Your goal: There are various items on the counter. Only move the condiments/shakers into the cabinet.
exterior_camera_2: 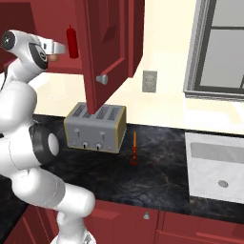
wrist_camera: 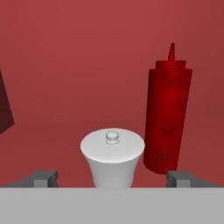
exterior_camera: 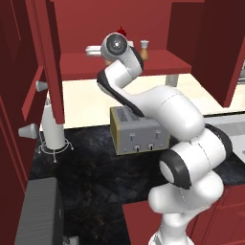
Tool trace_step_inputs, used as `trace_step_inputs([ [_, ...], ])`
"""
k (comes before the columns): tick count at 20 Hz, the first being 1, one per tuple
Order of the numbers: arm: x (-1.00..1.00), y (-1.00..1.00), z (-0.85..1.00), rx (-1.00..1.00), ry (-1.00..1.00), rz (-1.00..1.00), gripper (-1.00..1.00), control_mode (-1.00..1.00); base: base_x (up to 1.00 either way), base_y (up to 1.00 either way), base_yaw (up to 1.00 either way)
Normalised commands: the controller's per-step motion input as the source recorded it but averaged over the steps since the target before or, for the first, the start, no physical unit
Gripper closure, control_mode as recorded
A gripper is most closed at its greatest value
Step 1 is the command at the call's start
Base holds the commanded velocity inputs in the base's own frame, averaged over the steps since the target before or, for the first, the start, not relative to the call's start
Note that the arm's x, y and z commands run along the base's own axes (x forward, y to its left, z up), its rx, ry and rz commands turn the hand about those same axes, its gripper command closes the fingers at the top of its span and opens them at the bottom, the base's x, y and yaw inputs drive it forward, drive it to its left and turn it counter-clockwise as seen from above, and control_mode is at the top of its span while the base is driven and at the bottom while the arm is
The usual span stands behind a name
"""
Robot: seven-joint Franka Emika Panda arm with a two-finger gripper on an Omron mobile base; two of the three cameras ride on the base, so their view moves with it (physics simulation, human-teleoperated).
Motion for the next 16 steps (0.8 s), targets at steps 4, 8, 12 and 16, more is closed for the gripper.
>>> trace_step_inputs([
  [4,-0.63,0.01,0.00,0.00,-0.01,0.00,-1.00,-1.00,0.00,0.00,0.00],
  [8,-0.77,0.01,0.00,0.00,-0.04,0.00,-1.00,-1.00,0.00,0.00,0.00],
  [12,-0.94,0.00,0.00,0.00,-0.10,0.00,-1.00,-1.00,0.00,0.00,0.00],
  [16,-1.00,0.00,0.00,0.00,-0.15,0.00,-1.00,-1.00,0.00,0.00,0.00],
])
